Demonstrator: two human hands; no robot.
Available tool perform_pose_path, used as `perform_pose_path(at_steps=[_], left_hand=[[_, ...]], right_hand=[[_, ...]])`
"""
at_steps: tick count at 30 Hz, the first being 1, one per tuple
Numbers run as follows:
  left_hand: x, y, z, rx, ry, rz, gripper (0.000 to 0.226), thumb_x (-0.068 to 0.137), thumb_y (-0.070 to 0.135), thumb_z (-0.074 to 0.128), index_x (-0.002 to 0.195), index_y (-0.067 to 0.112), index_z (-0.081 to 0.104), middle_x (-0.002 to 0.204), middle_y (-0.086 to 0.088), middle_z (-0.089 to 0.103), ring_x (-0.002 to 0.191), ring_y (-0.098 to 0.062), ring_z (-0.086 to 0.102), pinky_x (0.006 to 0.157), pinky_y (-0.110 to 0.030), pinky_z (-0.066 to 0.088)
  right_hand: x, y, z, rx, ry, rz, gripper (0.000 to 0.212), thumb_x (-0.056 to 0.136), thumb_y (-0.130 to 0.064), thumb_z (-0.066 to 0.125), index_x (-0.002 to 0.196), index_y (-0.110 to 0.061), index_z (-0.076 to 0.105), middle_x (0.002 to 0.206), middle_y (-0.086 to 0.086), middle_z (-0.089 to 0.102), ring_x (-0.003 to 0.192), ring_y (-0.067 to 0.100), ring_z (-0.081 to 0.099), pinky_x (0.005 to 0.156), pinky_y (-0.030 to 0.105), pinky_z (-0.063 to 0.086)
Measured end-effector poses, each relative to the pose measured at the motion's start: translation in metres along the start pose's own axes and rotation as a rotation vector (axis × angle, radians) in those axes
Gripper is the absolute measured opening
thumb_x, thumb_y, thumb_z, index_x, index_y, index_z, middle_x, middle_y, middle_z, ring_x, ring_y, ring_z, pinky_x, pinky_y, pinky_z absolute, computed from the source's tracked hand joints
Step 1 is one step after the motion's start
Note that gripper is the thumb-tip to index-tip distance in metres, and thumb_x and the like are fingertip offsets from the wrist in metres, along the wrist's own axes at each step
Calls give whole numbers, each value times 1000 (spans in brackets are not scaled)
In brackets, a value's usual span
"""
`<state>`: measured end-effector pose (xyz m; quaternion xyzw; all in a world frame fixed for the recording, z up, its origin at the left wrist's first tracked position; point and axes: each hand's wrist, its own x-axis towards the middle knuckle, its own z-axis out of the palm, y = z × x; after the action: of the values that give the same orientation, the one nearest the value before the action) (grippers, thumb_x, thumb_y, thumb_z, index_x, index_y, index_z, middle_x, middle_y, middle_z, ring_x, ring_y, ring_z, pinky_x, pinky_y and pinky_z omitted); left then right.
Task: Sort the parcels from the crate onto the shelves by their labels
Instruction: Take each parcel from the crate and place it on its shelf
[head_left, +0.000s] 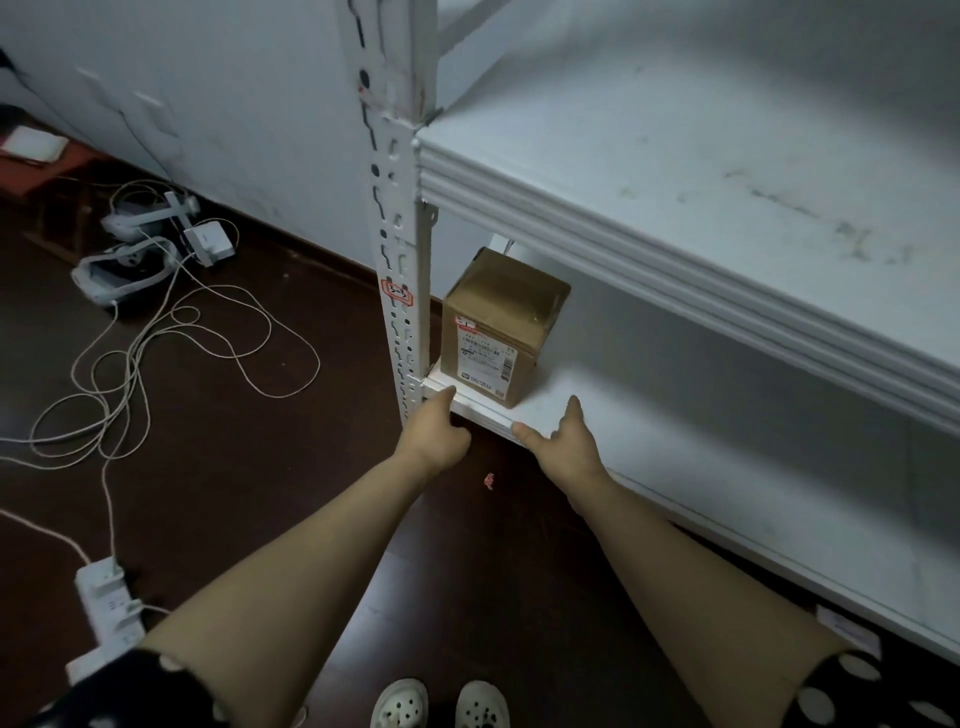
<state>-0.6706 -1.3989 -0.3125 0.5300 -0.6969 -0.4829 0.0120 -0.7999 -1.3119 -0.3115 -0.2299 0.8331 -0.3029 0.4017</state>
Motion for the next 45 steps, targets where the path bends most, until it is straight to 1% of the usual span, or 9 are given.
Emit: perform_pose_path(at_steps=[3, 7, 13, 17, 24, 28, 38, 42, 45], left_hand=[[-38, 25, 2, 79, -103, 22, 69, 85, 3, 54, 148, 12, 27, 142, -12, 45, 128, -26, 46, 95, -25, 40], [-83, 63, 18, 249, -235, 134, 66, 84, 11, 57, 145, 13, 35, 137, -11, 52, 119, -23, 54, 91, -21, 45], [-155, 133, 63, 702, -443, 469, 60, 86, 20, 56, 144, 16, 38, 146, -7, 43, 133, -23, 41, 108, -30, 36], [-217, 172, 107, 918, -553, 739, 49, 87, 22, 55, 135, 16, 49, 136, -8, 52, 125, -24, 48, 94, -27, 40], [-362, 192, 210, 1115, -780, 1093, 37, 86, 26, 58, 121, 17, 58, 125, -5, 58, 110, -20, 56, 80, -25, 41], [-484, 171, 263, 1177, -915, 1286, 53, 89, 28, 57, 138, 13, 45, 137, -8, 50, 124, -22, 49, 93, -27, 41], [-825, 7, 341, 1246, -1335, 1767, 56, 86, 29, 61, 137, 14, 46, 133, -6, 54, 119, -21, 53, 93, -30, 46], [-934, -65, 340, 1265, -1449, 1941, 58, 88, 31, 59, 141, 16, 41, 140, -4, 48, 127, -21, 47, 101, -33, 43], [-998, -104, 343, 1307, -1528, 2049, 46, 88, 29, 58, 131, 15, 52, 130, -7, 55, 117, -22, 53, 94, -31, 46]], right_hand=[[-42, 3, -27, 24, 4, 8, 83, 87, -28, 67, 149, -5, 16, 148, 14, 36, 135, 27, 37, 106, 31, 33], [-101, 18, -68, 56, 53, 35, 86, 82, -31, 73, 149, -11, 23, 151, 12, 32, 138, 25, 33, 112, 36, 31], [-212, 67, -135, 51, 292, 140, 61, 82, -30, 72, 136, -13, 49, 141, 5, 47, 128, 20, 46, 101, 26, 37], [-300, 117, -163, 154, 507, 278, 47, 84, -24, 67, 128, -12, 57, 128, 5, 58, 103, 12, 56, 87, 21, 41], [-483, 214, -161, 375, 902, 534, 35, 86, -22, 65, 120, -12, 62, 121, 2, 59, 108, 15, 57, 83, 23, 44], [-603, 268, -131, 513, 1138, 694, 33, 84, -23, 67, 115, -14, 64, 118, 2, 63, 105, 15, 59, 90, 27, 48], [-909, 372, 26, 763, 1612, 986, 32, 83, -20, 66, 114, -11, 64, 104, 2, 65, 91, 13, 58, 83, 24, 46], [-1013, 393, 87, 799, 1780, 1102, 35, 86, -22, 64, 120, -12, 62, 124, 3, 61, 117, 18, 55, 90, 22, 39], [-1069, 405, 123, 855, 1862, 1169, 39, 89, -23, 62, 126, -13, 57, 129, 3, 57, 120, 20, 53, 93, 27, 41]])
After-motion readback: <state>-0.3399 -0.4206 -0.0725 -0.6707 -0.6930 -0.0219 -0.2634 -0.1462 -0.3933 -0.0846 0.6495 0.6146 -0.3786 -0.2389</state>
